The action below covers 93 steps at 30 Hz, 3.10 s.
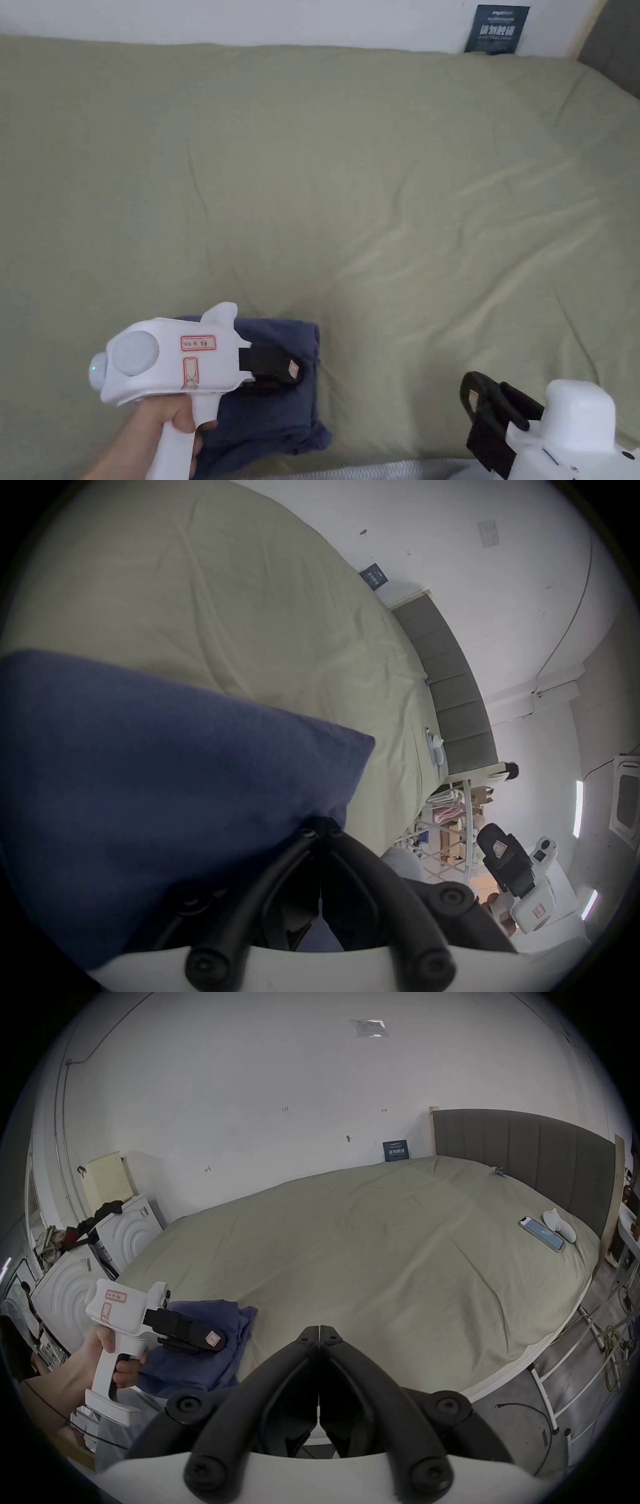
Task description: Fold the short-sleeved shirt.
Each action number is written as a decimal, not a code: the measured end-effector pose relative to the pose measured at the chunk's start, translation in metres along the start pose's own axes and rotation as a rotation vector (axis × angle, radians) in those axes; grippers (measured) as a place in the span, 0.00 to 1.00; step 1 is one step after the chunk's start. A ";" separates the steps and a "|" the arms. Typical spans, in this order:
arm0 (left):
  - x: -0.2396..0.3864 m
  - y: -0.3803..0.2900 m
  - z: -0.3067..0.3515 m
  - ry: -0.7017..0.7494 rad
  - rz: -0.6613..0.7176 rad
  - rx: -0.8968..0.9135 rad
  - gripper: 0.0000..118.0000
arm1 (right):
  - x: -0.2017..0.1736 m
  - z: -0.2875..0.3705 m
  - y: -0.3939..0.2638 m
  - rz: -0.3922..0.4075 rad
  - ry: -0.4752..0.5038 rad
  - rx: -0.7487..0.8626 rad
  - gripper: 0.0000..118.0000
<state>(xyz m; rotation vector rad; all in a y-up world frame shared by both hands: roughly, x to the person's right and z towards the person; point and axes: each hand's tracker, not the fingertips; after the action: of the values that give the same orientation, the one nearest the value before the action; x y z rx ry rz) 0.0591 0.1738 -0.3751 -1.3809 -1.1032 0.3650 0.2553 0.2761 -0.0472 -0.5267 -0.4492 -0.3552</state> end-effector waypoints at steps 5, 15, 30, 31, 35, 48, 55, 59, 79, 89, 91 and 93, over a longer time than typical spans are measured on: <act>0.016 0.004 0.027 0.032 -0.044 0.001 0.00 | -0.015 -0.013 0.004 0.017 0.067 -0.036 0.00; 0.026 -0.008 0.182 0.284 -0.165 0.284 0.00 | -0.087 -0.140 0.020 -0.184 0.681 -0.407 0.00; -0.086 0.000 0.160 -0.045 0.084 0.076 0.99 | -0.059 -0.230 -0.031 -0.540 0.876 -0.691 0.00; -0.089 0.001 0.161 -0.093 0.059 0.150 0.98 | -0.059 -0.230 -0.031 -0.544 0.873 -0.692 0.00; -0.104 0.010 0.123 -0.137 0.074 0.020 0.97 | -0.059 -0.230 -0.031 -0.551 0.875 -0.690 0.00; -0.104 0.020 0.113 -0.119 0.059 0.021 0.25 | -0.065 -0.206 -0.007 -0.404 0.781 -0.600 0.00; -0.110 0.047 0.200 -0.012 0.019 0.107 0.24 | -0.118 -0.128 0.033 0.187 0.386 -0.198 0.01; -0.133 0.060 0.275 0.105 0.042 0.163 0.24 | -0.134 -0.101 0.035 0.264 0.229 -0.012 0.01; -0.234 0.142 0.429 0.470 0.086 0.172 1.00 | -0.119 -0.105 0.052 0.278 0.115 0.054 0.01; -0.114 0.084 0.423 0.589 -0.108 0.437 0.14 | -0.103 -0.095 0.061 0.234 0.215 0.082 0.01; -0.081 0.070 0.397 0.563 -0.128 0.453 0.08 | -0.097 -0.087 0.063 0.231 0.220 0.100 0.01; -0.053 0.061 0.367 0.531 -0.172 0.482 0.08 | -0.088 -0.080 0.069 0.234 0.225 0.106 0.01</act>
<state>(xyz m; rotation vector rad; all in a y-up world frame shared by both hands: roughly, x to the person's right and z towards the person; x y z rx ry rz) -0.2316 0.3641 -0.5176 -0.8717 -0.6294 0.1118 0.2360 0.3062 -0.1796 -0.4252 -0.1848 -0.1621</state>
